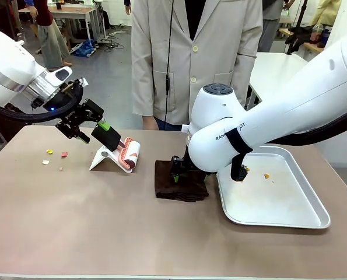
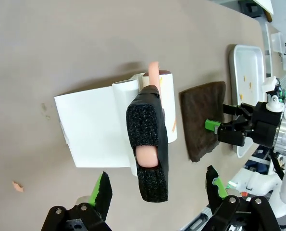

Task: Clean the surface of the table.
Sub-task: Hold the Lint Roller with your left hand and the towel with your right hand.

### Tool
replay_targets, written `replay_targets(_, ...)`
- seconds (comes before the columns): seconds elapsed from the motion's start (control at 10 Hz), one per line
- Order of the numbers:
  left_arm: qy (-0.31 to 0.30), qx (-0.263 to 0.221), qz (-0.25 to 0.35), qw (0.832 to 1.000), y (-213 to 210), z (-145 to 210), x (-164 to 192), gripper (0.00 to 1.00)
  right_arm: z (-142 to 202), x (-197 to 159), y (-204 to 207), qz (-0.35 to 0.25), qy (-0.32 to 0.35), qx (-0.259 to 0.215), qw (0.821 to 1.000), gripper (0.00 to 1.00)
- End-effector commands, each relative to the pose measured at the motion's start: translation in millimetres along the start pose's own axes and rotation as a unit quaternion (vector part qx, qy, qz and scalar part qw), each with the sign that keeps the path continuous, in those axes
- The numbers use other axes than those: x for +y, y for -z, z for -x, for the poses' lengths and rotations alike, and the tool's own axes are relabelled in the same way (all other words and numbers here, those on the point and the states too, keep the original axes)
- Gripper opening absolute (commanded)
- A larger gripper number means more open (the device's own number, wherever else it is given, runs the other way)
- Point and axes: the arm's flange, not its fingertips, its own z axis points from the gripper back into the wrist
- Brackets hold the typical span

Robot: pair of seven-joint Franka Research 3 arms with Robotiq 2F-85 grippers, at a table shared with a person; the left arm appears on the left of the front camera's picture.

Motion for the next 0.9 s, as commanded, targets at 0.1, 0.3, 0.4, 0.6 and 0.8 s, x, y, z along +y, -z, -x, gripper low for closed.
replay_targets(0.1, 0.003, -0.009, -0.001, 1.0, 2.3, 1.1, -5.4, 0.4, -0.9, 6.9, 2.2, 0.005, 0.022, 0.007, 1.0, 0.4)
replay_targets(0.3, 0.006, -0.012, 0.003, 1.0, 3.1, 1.8, -6.4, 0.35, -0.8, 8.8, 0.4, 0.004, 0.021, 0.002, 1.0, 0.38)
replay_targets(0.4, 0.008, -0.016, 0.002, 1.0, 2.6, 2.4, -7.9, 0.0, -0.6, 9.1, 0.1, 0.0, 0.016, 0.008, 1.0, 0.0)
replay_targets(0.6, 0.008, -0.02, 0.001, 1.0, 2.1, 1.9, -10.1, 0.0, -1.4, 9.2, -0.9, -0.002, 0.015, 0.01, 1.0, 0.0)
replay_targets(0.8, 0.009, -0.021, 0.002, 1.0, 1.9, 2.1, -11.1, 0.0, -1.5, 9.2, -0.5, -0.003, 0.012, 0.017, 1.0, 0.0)
